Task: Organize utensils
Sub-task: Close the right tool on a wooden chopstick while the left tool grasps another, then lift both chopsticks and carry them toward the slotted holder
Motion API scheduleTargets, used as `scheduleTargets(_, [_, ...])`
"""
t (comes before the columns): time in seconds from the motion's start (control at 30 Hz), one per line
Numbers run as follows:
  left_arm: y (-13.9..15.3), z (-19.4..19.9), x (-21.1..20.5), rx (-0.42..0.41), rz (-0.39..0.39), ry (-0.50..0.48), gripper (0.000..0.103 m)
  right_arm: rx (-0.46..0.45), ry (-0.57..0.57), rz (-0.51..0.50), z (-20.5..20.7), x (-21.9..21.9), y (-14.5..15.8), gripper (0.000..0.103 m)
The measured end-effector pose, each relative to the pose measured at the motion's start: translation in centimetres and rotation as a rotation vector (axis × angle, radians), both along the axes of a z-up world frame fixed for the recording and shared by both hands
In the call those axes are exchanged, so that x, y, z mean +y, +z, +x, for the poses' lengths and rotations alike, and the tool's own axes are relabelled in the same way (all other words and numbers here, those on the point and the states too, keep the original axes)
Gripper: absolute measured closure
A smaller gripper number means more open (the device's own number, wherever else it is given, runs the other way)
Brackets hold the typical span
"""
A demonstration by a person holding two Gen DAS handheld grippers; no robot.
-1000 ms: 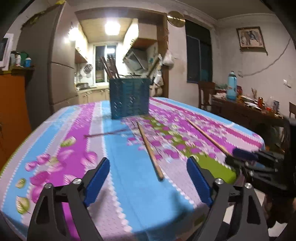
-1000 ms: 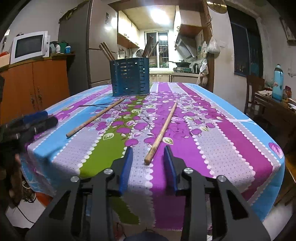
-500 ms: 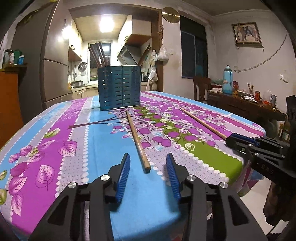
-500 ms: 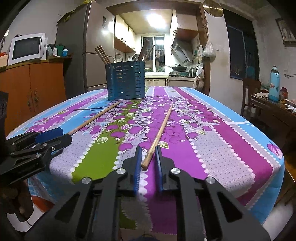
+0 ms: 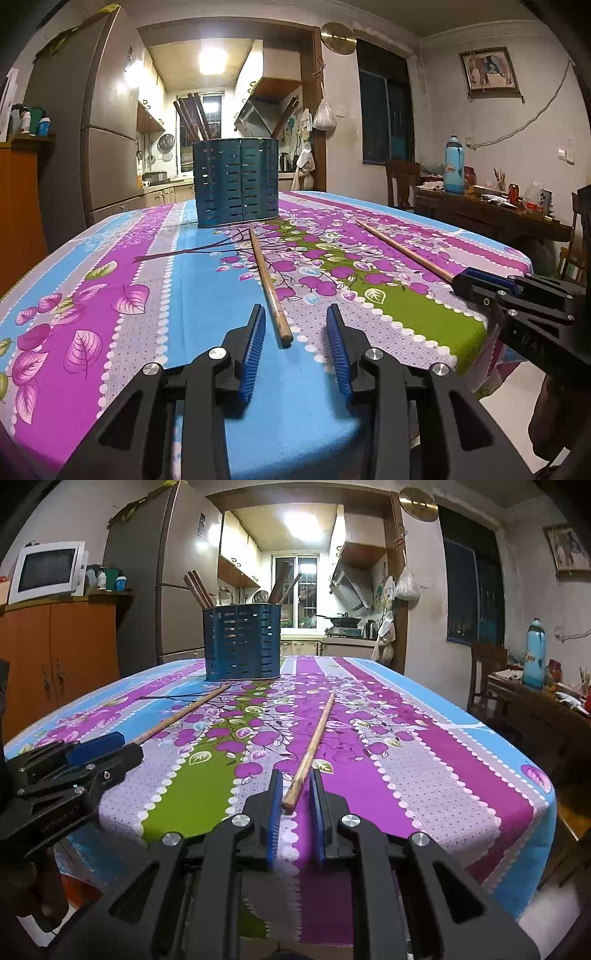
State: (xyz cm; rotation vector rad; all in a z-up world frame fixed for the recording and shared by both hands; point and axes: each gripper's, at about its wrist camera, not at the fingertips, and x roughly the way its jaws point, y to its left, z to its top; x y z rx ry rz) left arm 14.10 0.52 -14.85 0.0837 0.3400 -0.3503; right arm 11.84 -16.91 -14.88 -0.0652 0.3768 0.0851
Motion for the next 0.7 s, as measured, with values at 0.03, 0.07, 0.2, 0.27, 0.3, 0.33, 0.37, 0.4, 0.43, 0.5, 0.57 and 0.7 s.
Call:
scheduleTargets(0.03, [0.01, 0.01, 0.05, -0.001, -0.002, 0.0, 0.068, -0.003, -0.004, -0.001, -0.01, 0.01, -0.01, 0.09])
scheduleTargets(0.07, [0.0, 0.0, 0.15, -0.002, -0.003, -0.002, 0.068, -0.007, -0.008, -0.004, -0.03, 0.04, -0.05, 0.09])
scheduleTargets(0.2, [-0.12, -0.04, 0.22, -0.01, -0.003, -0.005, 0.068, -0.014, -0.019, -0.006, -0.07, 0.07, -0.17, 0.09])
scheduleTargets(0.27, [-0.11, -0.01, 0.23, -0.011, -0.004, -0.006, 0.068, -0.017, -0.024, -0.006, -0.08, 0.08, -0.24, 0.09])
scheduleTargets(0.3, [-0.12, -0.02, 0.2, -0.01, -0.004, -0.007, 0.068, -0.019, -0.026, -0.007, -0.08, 0.12, -0.25, 0.09])
scheduleTargets(0.33, [-0.14, -0.06, 0.17, -0.01, -0.003, -0.006, 0.07, -0.019, -0.029, -0.007, -0.09, 0.21, -0.26, 0.09])
scheduleTargets(0.37, [-0.15, -0.12, 0.18, -0.011, -0.003, -0.004, 0.077, -0.018, -0.03, -0.007, -0.06, 0.21, -0.25, 0.09])
scheduleTargets(0.4, [-0.14, -0.1, 0.26, -0.01, -0.005, 0.003, 0.08, -0.017, -0.031, -0.004, -0.1, 0.19, -0.26, 0.09])
scheduleTargets(0.43, [-0.09, -0.09, 0.36, -0.009, -0.009, 0.011, 0.088, -0.013, -0.03, 0.004, -0.08, 0.15, -0.2, 0.09])
scheduleTargets(0.5, [-0.1, -0.05, 0.59, -0.005, -0.017, 0.02, 0.092, -0.009, -0.022, 0.011, -0.11, 0.12, -0.16, 0.092])
scheduleTargets(0.57, [0.01, -0.03, 0.59, -0.001, -0.016, 0.021, 0.094, -0.004, -0.013, 0.018, -0.09, 0.1, -0.1, 0.094])
scheduleTargets(0.7, [0.35, -0.41, 0.43, -0.005, -0.01, 0.011, 0.095, 0.007, 0.003, 0.031, -0.08, -0.14, 0.15, 0.096])
